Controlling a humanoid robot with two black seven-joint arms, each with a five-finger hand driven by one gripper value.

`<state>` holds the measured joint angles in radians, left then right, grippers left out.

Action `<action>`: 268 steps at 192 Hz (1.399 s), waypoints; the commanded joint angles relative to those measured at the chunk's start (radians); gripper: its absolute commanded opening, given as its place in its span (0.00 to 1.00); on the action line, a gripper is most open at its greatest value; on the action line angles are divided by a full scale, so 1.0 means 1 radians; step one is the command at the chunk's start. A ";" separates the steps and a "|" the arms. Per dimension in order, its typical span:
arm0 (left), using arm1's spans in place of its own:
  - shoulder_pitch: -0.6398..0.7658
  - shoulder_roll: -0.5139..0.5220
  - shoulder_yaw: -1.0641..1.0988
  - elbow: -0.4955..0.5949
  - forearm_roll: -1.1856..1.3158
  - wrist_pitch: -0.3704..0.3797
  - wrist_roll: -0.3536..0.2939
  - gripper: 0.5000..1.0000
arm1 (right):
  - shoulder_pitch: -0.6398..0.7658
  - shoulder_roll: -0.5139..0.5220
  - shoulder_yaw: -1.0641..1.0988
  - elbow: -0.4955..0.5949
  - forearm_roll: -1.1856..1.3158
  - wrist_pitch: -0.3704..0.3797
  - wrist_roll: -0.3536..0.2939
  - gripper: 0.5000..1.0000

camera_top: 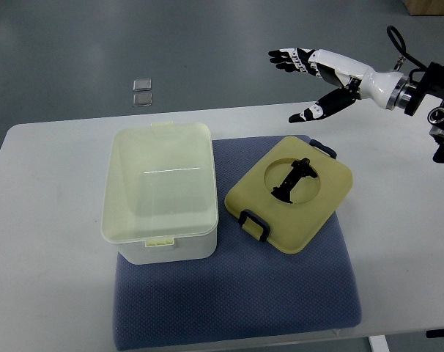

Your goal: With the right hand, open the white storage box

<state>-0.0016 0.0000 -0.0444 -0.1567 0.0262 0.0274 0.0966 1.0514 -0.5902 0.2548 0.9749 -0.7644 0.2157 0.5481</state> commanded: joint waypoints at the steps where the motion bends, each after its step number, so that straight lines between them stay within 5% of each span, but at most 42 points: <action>1: 0.000 0.000 0.000 0.000 0.000 0.000 0.000 1.00 | -0.028 0.058 0.021 -0.057 0.180 -0.010 -0.034 0.88; 31: 0.000 0.000 0.000 0.000 0.000 0.000 0.000 1.00 | -0.067 0.164 0.118 -0.208 0.416 0.002 -0.180 0.88; 56: 0.000 0.000 0.000 -0.001 0.000 0.000 0.000 1.00 | -0.093 0.193 0.176 -0.222 0.545 0.008 -0.293 0.88; 117: 0.000 0.000 0.000 0.000 0.001 0.000 0.000 1.00 | -0.136 0.239 0.184 -0.222 0.892 0.102 -0.439 0.88; 268: 0.000 0.000 0.000 0.000 0.000 0.000 0.000 1.00 | -0.186 0.259 0.185 -0.229 0.935 0.113 -0.445 0.88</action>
<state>-0.0015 0.0000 -0.0443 -0.1566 0.0263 0.0277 0.0966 0.8669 -0.3313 0.4403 0.7456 0.1696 0.3281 0.1028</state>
